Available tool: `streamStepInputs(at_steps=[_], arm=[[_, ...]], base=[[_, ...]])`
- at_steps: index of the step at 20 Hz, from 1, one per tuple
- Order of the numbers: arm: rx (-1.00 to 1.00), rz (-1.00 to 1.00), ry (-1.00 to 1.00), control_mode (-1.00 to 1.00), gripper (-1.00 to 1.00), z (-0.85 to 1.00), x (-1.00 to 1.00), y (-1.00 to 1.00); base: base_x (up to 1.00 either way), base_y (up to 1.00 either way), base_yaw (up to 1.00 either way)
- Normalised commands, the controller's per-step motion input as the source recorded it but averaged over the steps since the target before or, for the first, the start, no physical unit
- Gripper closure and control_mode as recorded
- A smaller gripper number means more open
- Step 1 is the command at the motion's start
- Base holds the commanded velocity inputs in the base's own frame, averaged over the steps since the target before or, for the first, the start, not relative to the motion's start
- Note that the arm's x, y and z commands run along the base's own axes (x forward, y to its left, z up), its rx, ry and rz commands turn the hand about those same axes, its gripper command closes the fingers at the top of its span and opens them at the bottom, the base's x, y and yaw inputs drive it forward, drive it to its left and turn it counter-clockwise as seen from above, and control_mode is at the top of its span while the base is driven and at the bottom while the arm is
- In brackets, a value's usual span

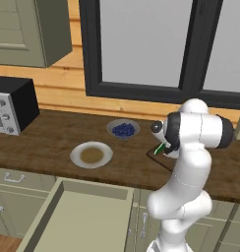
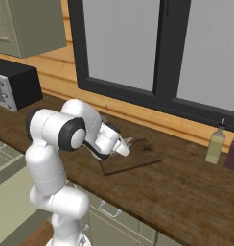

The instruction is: Pick up the knife from the drawer and place it on the cutting board. Then place the meat from the plate to the cutting board.

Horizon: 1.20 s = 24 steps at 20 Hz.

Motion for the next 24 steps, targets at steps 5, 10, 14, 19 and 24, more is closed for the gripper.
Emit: streamStepInputs(at_steps=[5,10,14,19,24], arm=[[0.0,0.0,-0.03,-1.0,-1.0,-0.04,-0.34,-0.26],[0.0,0.0,-0.08,-1.0,-1.0,0.01,-0.71,-0.06],[0.0,0.0,-0.15,-1.0,-1.0,0.12,-0.44,0.07],[0.0,0.0,-0.17,-1.0,-1.0,0.22,-0.22,0.15],[-0.02,0.0,-0.17,-1.0,-1.0,0.21,-0.24,0.27]], base=[[0.0,0.0,0.0],[0.0,0.0,0.0],[0.0,0.0,0.0],[0.0,0.0,0.0],[0.0,0.0,0.0]])
